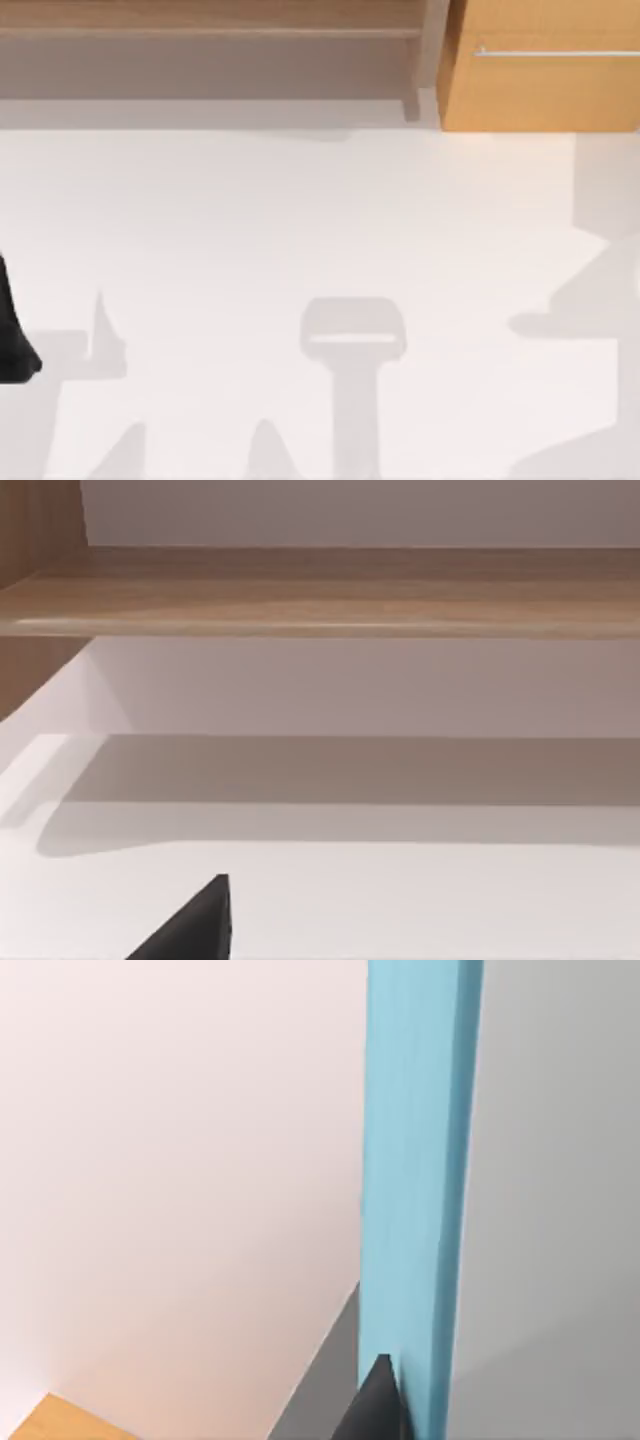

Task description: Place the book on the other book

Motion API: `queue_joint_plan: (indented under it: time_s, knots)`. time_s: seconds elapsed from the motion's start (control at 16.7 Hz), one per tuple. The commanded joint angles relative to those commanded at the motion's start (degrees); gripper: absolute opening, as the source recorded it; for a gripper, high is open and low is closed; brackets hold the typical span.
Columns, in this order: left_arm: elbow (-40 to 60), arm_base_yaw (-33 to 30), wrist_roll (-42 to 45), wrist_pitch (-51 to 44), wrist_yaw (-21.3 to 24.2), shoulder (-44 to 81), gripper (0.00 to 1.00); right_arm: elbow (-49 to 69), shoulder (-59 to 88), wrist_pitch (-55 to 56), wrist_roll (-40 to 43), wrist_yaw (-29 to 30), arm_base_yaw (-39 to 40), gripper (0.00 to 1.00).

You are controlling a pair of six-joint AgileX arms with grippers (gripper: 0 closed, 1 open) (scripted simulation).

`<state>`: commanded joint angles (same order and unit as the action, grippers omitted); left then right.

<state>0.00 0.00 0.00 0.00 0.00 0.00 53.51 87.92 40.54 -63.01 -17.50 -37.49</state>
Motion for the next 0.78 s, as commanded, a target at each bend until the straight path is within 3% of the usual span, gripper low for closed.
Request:
queue_joint_plan:
  time_s: [0.36, 0.78]
  knots:
    - [0.0, 0.0, 0.0, 0.0, 0.0, 0.0, 1.0, -13.4, 0.7, -4.1, -10.9, -1.8, 2.2, 0.0]
    - [0.0, 0.0, 0.0, 0.0, 0.0, 0.0, 1.0, -20.0, 8.1, -9.6, -13.4, -4.5, 9.2, 0.0]
